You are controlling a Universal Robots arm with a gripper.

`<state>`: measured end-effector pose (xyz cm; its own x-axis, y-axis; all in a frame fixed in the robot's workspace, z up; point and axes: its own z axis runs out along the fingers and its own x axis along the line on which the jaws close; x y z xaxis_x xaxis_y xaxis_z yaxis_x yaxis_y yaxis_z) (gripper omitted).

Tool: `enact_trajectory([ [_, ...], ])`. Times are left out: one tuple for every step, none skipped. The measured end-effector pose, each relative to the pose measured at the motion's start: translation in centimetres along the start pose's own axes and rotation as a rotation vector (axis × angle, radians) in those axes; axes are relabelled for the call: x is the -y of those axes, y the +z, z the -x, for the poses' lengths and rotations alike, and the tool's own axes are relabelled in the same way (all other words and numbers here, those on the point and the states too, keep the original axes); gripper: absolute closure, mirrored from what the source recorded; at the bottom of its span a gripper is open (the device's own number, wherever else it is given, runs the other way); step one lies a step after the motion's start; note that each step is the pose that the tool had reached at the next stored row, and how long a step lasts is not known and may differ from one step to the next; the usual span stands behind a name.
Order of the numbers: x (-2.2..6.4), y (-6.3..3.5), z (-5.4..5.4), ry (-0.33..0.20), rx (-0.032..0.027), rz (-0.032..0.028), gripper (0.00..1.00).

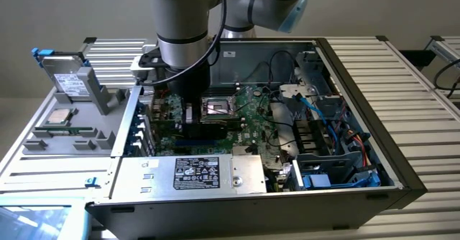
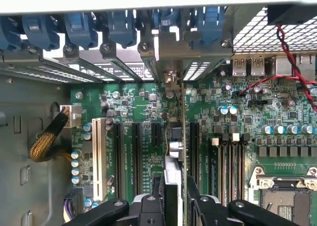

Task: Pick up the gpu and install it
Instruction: 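Insert the gpu into the slot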

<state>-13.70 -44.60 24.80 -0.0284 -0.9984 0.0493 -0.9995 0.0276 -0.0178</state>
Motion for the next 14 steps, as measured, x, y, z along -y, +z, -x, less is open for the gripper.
enact_trajectory([
  [0.00,0.00,0.00,0.000,0.0000,-0.0014,0.72],
  [0.00,0.01,0.00,0.000,-0.0001,-0.0017,0.72],
  [0.00,0.01,0.00,0.000,-0.0001,-0.0018,0.72],
  [-0.05,0.04,0.00,0.000,0.0000,-0.0019,0.72],
  [-0.10,0.05,0.00,0.000,0.0000,-0.0020,0.72],
  [-0.14,0.06,0.00,0.000,-0.0001,-0.0021,0.72],
  [-0.13,0.06,0.00,0.000,-0.0001,-0.0026,0.72],
  [-0.14,0.06,0.00,0.000,0.0000,-0.0032,0.72],
  [-0.14,0.07,0.00,0.000,0.0005,-0.0036,0.72],
  [-0.14,0.07,0.00,0.000,0.0007,-0.0038,0.72],
  [-0.14,0.07,0.00,0.000,0.0007,-0.0038,0.72],
  [-0.14,0.07,0.00,0.000,0.0008,-0.0038,0.72],
  [-0.14,0.08,0.00,0.000,0.0008,-0.0038,0.72],
  [-0.14,0.08,0.00,0.000,0.0008,-0.0038,0.72],
])
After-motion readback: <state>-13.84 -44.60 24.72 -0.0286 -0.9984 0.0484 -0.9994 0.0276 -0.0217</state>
